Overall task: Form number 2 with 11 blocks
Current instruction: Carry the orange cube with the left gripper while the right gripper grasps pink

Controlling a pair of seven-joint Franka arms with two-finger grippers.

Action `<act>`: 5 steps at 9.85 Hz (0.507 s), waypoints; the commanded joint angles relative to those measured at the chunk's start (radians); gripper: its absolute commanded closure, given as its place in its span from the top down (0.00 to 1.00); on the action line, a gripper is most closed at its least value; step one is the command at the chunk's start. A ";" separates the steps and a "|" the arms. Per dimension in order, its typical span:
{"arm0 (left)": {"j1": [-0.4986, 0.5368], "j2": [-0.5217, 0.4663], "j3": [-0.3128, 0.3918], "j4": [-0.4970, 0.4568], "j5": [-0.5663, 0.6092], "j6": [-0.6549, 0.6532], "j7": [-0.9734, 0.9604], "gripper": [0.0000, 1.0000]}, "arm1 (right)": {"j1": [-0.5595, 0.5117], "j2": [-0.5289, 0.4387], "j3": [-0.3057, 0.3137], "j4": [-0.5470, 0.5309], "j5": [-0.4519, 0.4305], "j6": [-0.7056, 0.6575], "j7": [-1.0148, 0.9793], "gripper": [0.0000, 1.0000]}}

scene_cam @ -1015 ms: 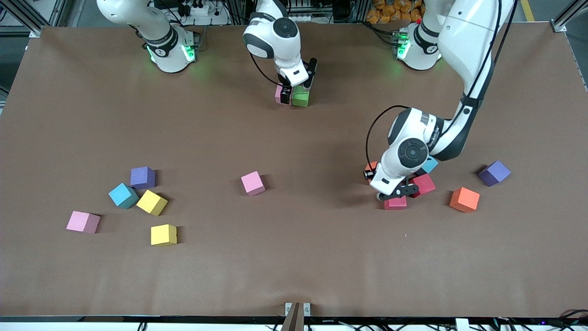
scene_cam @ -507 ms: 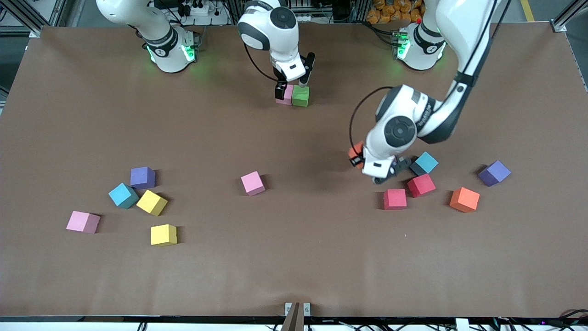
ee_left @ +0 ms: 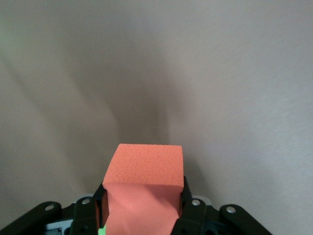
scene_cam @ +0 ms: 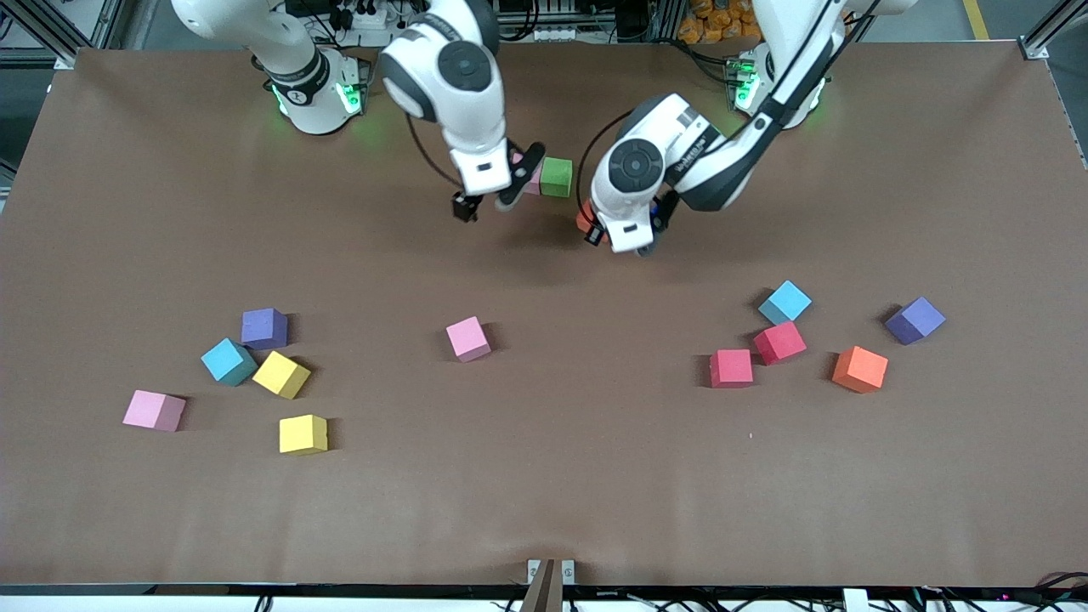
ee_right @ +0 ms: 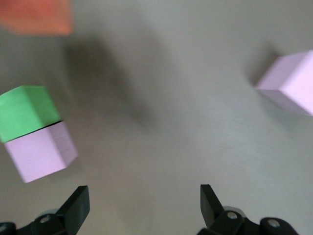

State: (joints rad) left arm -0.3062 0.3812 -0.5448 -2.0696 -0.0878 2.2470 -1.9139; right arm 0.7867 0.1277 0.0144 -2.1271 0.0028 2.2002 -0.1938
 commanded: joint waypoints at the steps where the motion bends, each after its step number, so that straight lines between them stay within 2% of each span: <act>1: 0.033 -0.054 -0.052 -0.141 -0.033 0.143 -0.139 0.00 | -0.137 -0.010 0.013 0.022 -0.015 -0.016 -0.045 1.00; 4: 0.042 -0.073 -0.073 -0.202 -0.039 0.181 -0.261 0.00 | -0.279 0.025 0.015 0.050 0.000 0.054 -0.033 1.00; 5: 0.064 -0.073 -0.073 -0.204 -0.093 0.189 -0.292 0.00 | -0.323 0.052 0.016 0.062 0.003 0.116 -0.032 1.00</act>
State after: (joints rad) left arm -0.2789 0.3579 -0.6009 -2.2323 -0.1207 2.4163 -2.1695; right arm 0.5152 0.1366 0.0125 -2.1002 0.0021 2.2697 -0.2395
